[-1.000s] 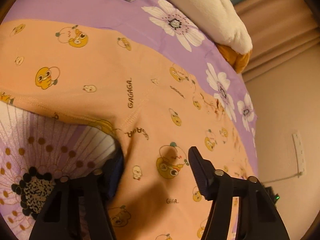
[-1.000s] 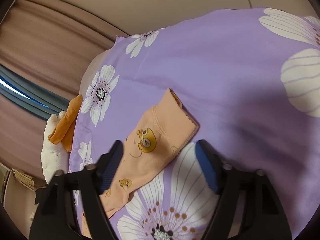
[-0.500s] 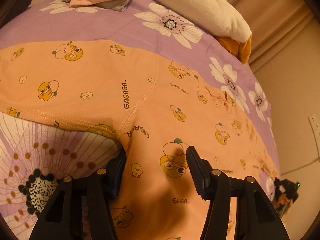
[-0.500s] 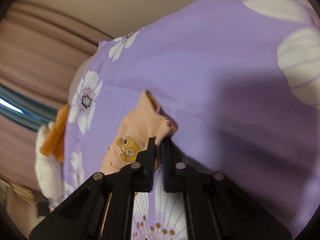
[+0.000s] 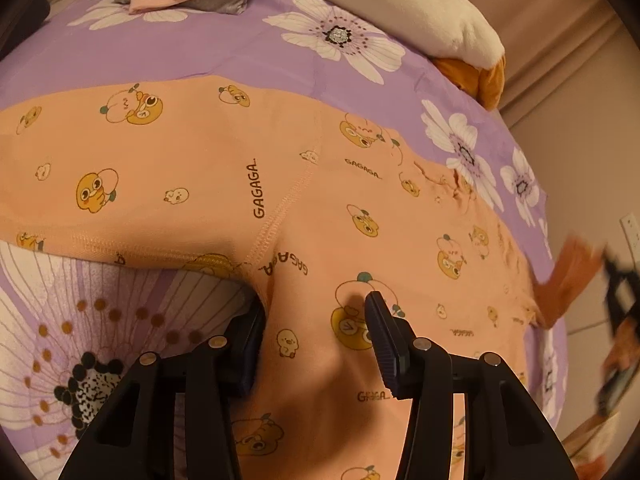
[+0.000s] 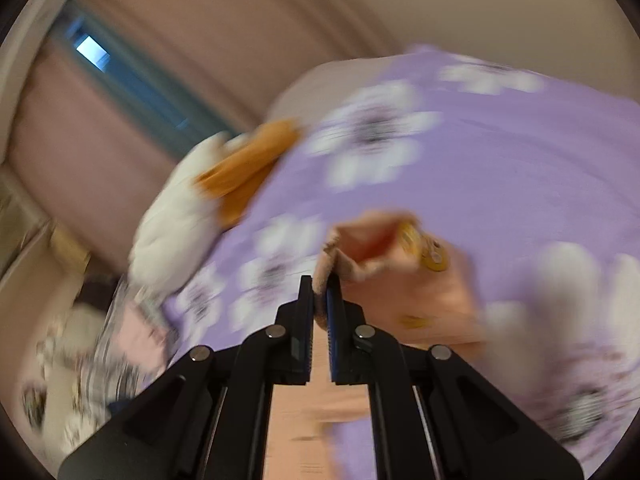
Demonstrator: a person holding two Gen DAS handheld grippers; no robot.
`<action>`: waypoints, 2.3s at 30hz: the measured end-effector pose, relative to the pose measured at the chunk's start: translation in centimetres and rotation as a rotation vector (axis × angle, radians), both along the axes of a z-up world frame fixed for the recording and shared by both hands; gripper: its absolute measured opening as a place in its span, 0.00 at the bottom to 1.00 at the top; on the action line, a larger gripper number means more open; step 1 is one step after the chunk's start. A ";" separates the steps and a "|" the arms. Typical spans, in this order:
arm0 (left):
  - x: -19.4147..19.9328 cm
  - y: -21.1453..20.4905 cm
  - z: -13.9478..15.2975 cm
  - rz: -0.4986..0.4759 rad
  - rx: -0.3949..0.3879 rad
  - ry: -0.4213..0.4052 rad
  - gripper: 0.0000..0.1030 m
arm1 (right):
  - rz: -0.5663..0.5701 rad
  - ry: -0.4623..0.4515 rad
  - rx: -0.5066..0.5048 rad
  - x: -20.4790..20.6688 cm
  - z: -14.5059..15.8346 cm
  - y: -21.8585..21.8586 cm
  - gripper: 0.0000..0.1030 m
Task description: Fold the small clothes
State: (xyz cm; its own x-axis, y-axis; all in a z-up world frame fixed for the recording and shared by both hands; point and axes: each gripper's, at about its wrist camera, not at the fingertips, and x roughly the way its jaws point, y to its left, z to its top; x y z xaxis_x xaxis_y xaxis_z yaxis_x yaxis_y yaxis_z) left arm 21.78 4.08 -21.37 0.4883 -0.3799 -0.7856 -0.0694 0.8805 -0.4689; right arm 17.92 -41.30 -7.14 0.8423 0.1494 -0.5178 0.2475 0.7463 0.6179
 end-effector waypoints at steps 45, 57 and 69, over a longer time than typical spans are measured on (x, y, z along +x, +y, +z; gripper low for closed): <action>7.0 -7.9 -0.9 0.014 -0.337 0.096 0.36 | 0.341 0.352 -0.356 0.2 -11.2 8.4 0.58; 5.8 -7.0 1.9 0.100 0.150 -0.084 0.11 | 0.229 0.320 -0.403 1.4 -12.2 7.2 0.17; 4.4 -4.8 2.1 0.149 0.245 -0.101 0.11 | 0.231 0.323 -0.285 0.3 -12.3 6.1 0.17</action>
